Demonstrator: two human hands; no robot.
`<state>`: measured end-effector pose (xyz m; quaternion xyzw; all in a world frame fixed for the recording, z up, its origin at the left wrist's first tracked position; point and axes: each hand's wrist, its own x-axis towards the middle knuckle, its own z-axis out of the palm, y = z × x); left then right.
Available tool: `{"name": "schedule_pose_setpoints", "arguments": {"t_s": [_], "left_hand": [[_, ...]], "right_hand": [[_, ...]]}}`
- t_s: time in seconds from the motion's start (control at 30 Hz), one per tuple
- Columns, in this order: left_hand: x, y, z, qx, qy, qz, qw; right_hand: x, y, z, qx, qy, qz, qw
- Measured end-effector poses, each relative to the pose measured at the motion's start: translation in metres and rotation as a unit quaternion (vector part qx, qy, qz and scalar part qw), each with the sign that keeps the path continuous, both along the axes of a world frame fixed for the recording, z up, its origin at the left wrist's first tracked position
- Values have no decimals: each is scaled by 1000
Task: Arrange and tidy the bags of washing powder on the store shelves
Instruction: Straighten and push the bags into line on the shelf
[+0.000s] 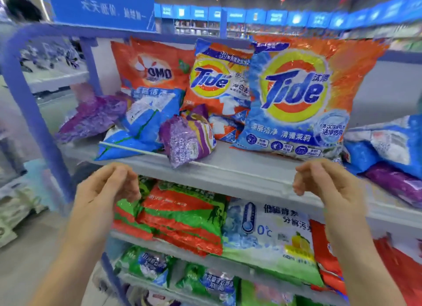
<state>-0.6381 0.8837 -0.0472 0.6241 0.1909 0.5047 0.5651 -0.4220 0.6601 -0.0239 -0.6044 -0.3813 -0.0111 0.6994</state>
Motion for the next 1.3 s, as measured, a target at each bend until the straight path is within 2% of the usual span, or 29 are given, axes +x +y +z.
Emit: {"name": "schedule_pose_setpoints", "arguments": {"t_s": [0.1, 0.17, 0.23, 0.3, 0.37, 0.5, 0.57, 0.63, 0.7, 0.83, 0.93, 1.0, 1.07, 1.17, 1.23, 1.3], "left_hand": [[5, 25, 4, 2, -5, -23, 1000], [8, 36, 5, 2, -7, -34, 999], [11, 45, 6, 4, -10, -44, 999], [12, 54, 7, 1, -18, -57, 998], [12, 63, 6, -2, -23, -70, 997], [13, 73, 4, 8, -18, -79, 997], [15, 74, 6, 17, -16, -88, 996], [19, 73, 9, 19, -16, -98, 995], [22, 71, 12, 16, -10, -104, 994], [33, 66, 18, 4, 20, -132, 991], [46, 51, 27, -74, 53, -206, 974], [56, 37, 32, -163, 57, -295, 940], [65, 26, 39, -275, 29, -375, 885], [78, 24, 49, -405, -21, -436, 803], [88, 27, 54, -457, -49, -461, 759], [98, 29, 56, -466, -56, -476, 743]], "right_hand": [[-13, 47, 6, -56, -67, -29, 996], [-26, 87, 7, -122, -171, -74, 975], [-38, 130, 0, -199, -323, -122, 917], [-47, 167, -15, -281, -406, -170, 853], [-49, 188, -25, -341, -424, -204, 814], [-44, 197, -27, -348, -436, -251, 791], [-42, 197, -27, -324, -438, -241, 803], [-39, 191, -21, -299, -393, -209, 844], [-31, 181, -9, -276, -312, -172, 893], [-6, 169, 20, -182, -141, -129, 965], [8, 161, 44, -39, 51, -75, 995], [10, 148, 55, 13, 103, -56, 993], [5, 136, 59, 32, 74, -51, 995], [-4, 111, 59, 49, -40, 23, 998], [-5, 92, 55, -7, -144, 104, 984], [-4, 76, 47, -110, -243, 143, 953]]}}
